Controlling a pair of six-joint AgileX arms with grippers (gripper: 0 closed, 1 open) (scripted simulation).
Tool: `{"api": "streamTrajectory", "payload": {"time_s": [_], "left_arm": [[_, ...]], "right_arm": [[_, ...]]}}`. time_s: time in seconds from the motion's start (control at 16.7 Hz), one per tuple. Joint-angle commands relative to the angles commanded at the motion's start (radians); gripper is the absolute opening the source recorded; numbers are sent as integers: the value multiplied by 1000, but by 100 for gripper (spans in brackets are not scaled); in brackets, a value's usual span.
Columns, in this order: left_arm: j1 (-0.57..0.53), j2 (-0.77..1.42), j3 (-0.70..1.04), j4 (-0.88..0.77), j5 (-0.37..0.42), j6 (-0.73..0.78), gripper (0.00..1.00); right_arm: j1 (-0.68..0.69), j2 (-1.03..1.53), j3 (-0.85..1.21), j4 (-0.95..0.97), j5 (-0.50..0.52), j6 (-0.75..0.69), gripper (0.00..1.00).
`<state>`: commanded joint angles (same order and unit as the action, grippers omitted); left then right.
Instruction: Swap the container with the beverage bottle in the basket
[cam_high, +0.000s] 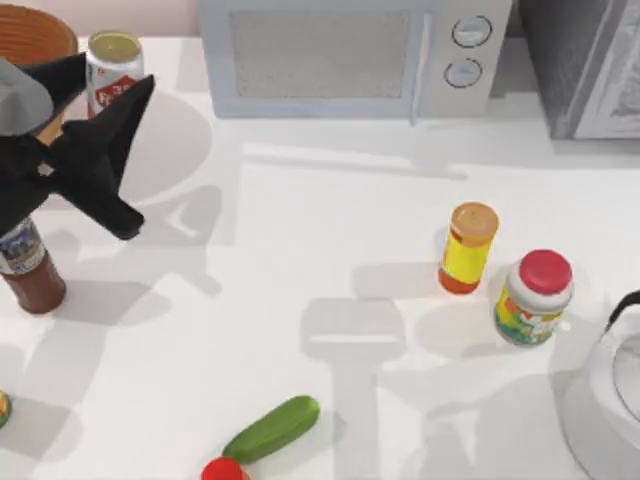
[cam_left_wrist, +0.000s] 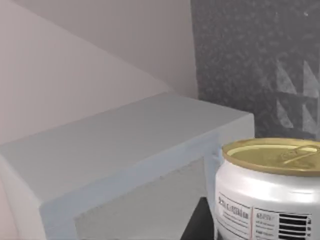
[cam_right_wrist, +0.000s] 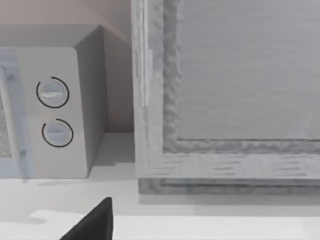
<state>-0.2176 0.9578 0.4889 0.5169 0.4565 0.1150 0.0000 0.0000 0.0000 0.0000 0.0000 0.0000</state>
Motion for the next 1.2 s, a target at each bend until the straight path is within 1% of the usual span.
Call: {"api": "streamTrajectory", "payload": {"time_s": [0.48,1.2], "left_arm": [[-63,399,208,242,214,18,0],[-144,945,467,529,508,18,0]], "right_arm": [[0,0,0,0,0,0,100],[0,0,0,0,0,0,100]]}}
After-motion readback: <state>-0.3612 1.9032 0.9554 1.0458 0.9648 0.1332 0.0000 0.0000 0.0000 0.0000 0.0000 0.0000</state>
